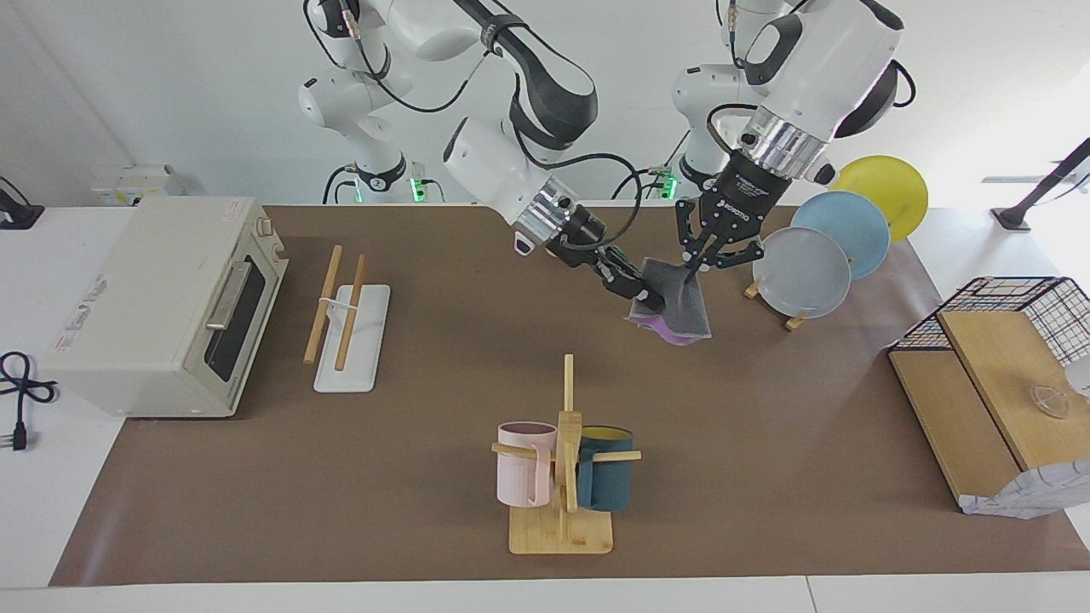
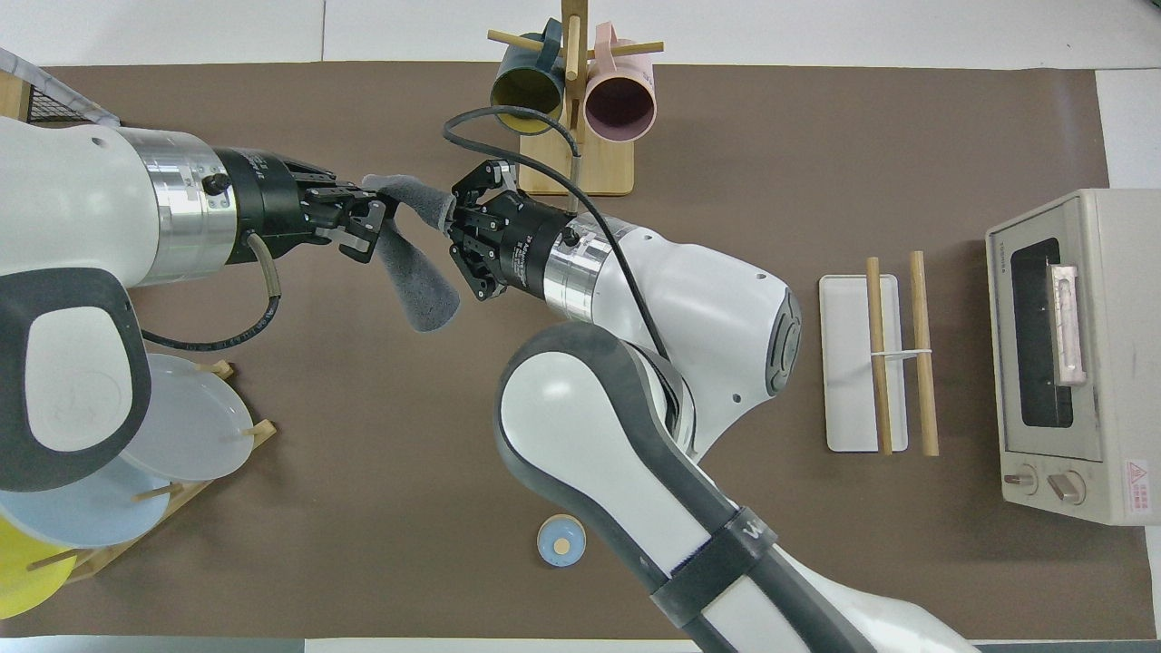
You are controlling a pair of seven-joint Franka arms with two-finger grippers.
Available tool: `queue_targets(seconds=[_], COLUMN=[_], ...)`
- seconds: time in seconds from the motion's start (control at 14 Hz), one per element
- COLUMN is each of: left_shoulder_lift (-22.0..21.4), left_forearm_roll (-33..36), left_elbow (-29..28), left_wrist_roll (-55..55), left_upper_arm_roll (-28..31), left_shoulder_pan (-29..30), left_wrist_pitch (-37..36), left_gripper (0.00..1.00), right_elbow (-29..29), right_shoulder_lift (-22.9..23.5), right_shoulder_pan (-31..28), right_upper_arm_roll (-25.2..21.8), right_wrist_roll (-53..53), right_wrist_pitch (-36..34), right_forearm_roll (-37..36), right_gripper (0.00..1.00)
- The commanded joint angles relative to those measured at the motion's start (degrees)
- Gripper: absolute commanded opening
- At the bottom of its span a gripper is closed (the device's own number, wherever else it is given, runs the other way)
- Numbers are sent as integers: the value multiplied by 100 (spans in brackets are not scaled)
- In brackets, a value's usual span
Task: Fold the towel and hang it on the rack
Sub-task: 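Open the left gripper while the right gripper pulls the towel away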
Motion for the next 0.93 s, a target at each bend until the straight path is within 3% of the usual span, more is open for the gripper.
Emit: queue_targets(seconds=[0.0, 0.21, 0.64, 0.86], left_shoulder_lift=[-244, -244, -358, -437], left_forearm_roll=[-34, -16, 1, 1], left_elbow=[-286, -286, -505, -672], left_wrist_roll=[139, 139, 542, 981], left_upper_arm_roll=[53, 62, 71, 80], left_shoulder_pan=[-99, -90, -3, 137], left_wrist_pitch=[103, 85, 85, 94], left_gripper=[100, 100, 100, 100], right_elbow=[-10, -107, -89, -203], right_shoulder_lift=[-48, -118, -250, -443], right_shoulder_pan=[-74, -248, -610, -959], right_upper_arm_roll=[13, -40, -49, -58], right_wrist_roll=[-159, -815, -1231, -1353], right_wrist_pitch=[-197, -766, -2349, -3217], right_forearm_roll=[23, -756, -3472, -3896], right_gripper=[0, 0, 0, 0])
